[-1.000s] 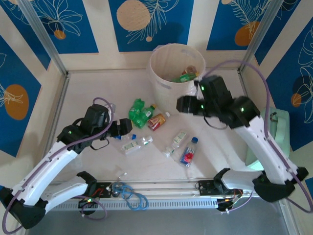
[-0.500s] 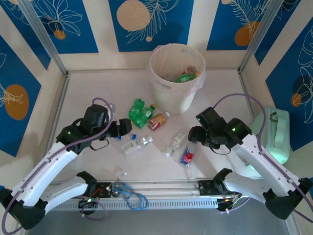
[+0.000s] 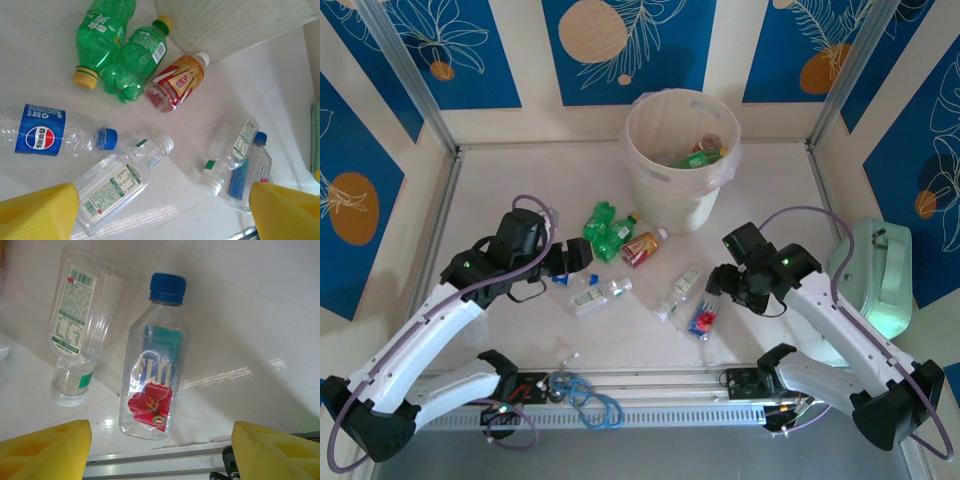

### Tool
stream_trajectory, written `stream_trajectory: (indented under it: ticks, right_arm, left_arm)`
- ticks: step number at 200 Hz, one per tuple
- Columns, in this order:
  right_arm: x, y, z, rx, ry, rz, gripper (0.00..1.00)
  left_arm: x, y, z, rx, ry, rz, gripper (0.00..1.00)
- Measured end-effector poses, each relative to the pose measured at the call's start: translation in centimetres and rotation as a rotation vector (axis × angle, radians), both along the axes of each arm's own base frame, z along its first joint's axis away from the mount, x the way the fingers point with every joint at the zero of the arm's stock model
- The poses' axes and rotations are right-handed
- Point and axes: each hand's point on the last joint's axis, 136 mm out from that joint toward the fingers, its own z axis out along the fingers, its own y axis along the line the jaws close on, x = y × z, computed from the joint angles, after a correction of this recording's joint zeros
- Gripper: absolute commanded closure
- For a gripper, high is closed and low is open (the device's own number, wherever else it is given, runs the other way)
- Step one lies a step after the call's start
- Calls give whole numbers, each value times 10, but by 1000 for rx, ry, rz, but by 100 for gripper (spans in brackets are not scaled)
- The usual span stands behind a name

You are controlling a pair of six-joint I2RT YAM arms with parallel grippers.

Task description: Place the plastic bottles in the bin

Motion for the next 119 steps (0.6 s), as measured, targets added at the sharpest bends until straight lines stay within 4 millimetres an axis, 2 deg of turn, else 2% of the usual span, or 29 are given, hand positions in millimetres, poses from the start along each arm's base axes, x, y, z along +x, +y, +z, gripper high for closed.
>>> stream_trajectory:
  ticks: [57,119]
  right_arm:
    - [-2,19,-14,-1,55,68,22]
    - [1,27,-31,-33,121,76,21]
  left_arm:
    - [-2,1,1,-30,-6,15,12]
    - [-4,0,-1,-38,-5,10,12]
